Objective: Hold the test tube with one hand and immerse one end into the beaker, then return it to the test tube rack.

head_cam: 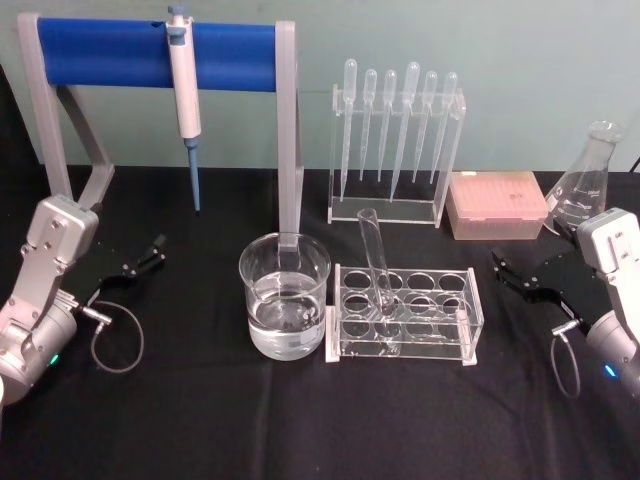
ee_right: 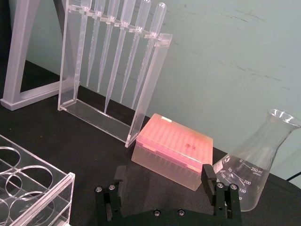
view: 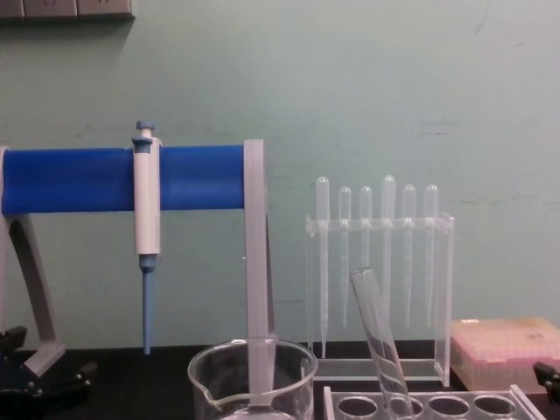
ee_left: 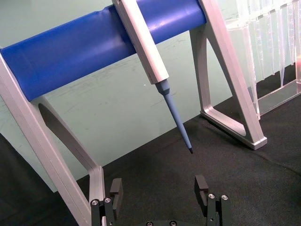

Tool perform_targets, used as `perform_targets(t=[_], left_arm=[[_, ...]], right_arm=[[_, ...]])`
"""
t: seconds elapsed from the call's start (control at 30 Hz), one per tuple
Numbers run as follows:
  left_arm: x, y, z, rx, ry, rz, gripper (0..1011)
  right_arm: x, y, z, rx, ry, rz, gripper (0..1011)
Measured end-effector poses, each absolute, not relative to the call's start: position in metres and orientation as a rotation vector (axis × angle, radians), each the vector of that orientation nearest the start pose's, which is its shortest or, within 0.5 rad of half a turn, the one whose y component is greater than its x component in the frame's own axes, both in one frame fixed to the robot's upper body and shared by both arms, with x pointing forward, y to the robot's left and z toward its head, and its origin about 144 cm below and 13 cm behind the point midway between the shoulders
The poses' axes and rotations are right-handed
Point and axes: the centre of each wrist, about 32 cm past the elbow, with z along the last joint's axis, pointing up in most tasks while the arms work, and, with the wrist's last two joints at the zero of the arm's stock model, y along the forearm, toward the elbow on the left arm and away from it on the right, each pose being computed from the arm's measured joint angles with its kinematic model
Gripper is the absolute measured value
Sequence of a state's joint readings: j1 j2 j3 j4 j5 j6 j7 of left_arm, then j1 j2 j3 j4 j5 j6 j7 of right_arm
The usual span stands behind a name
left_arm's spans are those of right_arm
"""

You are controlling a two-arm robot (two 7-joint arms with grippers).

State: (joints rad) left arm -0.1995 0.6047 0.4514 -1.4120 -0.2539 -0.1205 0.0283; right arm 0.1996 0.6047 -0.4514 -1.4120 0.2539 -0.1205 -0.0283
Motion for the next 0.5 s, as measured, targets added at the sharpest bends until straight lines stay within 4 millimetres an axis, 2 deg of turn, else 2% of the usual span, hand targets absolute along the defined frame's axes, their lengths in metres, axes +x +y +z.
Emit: perform_targets(t=[0.5], left_arm=[[0.4886, 0.3097, 1.1398, 0.304, -0.285, 1.248, 1000]], right_arm=[[0.4886, -0.3097, 1.1398, -0.304, -0.285, -1.248, 1004]])
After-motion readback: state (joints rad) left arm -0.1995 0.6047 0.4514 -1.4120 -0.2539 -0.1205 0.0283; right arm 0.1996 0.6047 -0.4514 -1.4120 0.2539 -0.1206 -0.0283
